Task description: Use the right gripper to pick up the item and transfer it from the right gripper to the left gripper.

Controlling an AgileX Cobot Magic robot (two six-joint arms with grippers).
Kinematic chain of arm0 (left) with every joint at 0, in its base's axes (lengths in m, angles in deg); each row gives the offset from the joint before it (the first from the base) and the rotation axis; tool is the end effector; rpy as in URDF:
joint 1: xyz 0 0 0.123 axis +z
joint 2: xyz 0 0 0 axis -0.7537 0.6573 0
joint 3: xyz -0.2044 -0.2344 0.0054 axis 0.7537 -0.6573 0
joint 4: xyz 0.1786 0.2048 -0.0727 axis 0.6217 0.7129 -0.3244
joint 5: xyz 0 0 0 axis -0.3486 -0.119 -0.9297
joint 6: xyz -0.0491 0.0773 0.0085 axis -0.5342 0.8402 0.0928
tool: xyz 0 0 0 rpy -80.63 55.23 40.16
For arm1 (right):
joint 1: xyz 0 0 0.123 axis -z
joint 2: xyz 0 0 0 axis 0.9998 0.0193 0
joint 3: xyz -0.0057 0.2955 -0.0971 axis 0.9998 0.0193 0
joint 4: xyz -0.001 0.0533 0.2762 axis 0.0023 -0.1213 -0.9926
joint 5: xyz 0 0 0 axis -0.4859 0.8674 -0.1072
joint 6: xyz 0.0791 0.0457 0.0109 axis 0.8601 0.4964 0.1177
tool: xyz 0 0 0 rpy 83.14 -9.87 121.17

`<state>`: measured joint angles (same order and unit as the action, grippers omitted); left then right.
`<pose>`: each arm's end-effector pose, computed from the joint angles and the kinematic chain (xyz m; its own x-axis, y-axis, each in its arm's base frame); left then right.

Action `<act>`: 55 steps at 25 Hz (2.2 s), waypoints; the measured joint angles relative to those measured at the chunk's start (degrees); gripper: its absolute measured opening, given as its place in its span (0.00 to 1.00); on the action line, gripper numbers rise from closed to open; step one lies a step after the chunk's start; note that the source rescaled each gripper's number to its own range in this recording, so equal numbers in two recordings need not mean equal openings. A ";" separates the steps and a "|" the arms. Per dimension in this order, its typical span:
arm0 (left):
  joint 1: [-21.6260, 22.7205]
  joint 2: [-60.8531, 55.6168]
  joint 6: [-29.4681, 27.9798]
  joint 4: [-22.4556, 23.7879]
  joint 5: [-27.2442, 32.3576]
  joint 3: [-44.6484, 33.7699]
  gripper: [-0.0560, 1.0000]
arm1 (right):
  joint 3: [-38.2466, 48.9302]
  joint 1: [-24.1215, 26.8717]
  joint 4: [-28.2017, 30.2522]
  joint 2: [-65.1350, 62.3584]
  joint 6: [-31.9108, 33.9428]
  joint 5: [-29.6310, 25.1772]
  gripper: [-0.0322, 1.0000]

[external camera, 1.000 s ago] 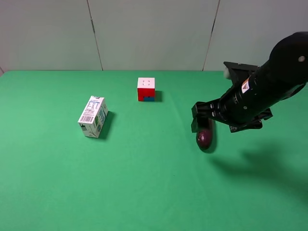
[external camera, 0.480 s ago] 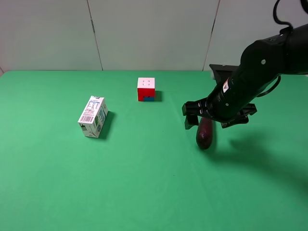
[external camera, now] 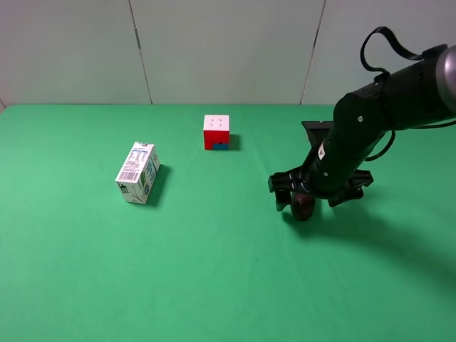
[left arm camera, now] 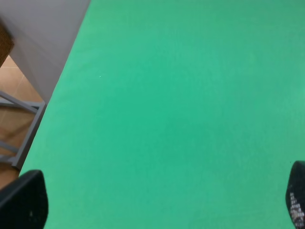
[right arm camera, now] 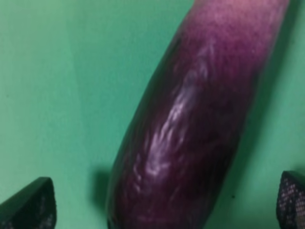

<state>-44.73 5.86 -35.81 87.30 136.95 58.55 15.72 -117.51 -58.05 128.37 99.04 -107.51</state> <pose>-0.0055 0.0107 0.2912 -0.4554 0.0138 -0.8902 -0.1581 0.9827 0.0961 0.2970 0.1587 0.1339 -0.9607 -0.1040 -0.2574 -0.1256 0.9897 0.0688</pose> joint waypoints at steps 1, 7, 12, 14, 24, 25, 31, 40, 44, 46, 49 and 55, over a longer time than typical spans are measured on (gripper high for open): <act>0.00 0.00 0.00 0.00 0.00 0.00 1.00 | 0.00 0.00 0.02 0.29 0.00 0.19 1.00; 0.00 0.00 -0.05 0.00 0.00 0.00 1.00 | -0.11 0.00 0.17 2.13 0.00 1.19 1.00; 0.00 0.00 -0.05 0.00 0.00 0.00 1.00 | -0.11 0.00 0.17 2.75 0.00 1.19 1.00; 0.00 0.00 -0.05 0.00 0.00 0.00 1.00 | -0.11 0.00 0.17 2.75 0.00 1.19 1.00; 0.00 0.00 -0.05 -0.05 0.00 0.00 1.00 | -0.11 0.00 0.17 2.75 0.00 1.14 0.16; 0.00 0.00 -0.05 -0.05 0.00 0.00 1.00 | -0.11 0.00 0.17 2.75 0.00 1.14 0.07; 0.00 0.00 -0.05 -0.05 0.00 0.00 0.99 | -0.11 0.00 0.17 2.75 0.00 1.14 0.05; 0.00 0.00 -0.05 -0.05 0.00 0.00 0.99 | -0.11 0.00 0.17 2.75 0.00 1.14 0.05; 0.00 0.00 -0.05 -0.05 0.00 0.00 0.99 | -0.11 0.00 0.11 1.37 0.00 -0.58 0.05; 0.00 0.00 -0.05 -0.05 0.00 0.00 0.99 | -0.11 0.00 0.01 -0.08 -0.06 -1.84 0.05; 0.00 0.00 -0.05 -0.05 0.00 0.00 0.99 | -0.11 0.00 0.01 -2.29 -2.29 -4.30 0.05; 0.00 0.00 -0.05 -0.05 0.00 0.00 0.99 | -0.11 0.00 0.01 -8.95 -9.74 -9.66 0.05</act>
<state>-44.73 5.86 -35.86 87.25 136.95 58.55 15.61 -117.51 -58.05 119.42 89.31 -117.18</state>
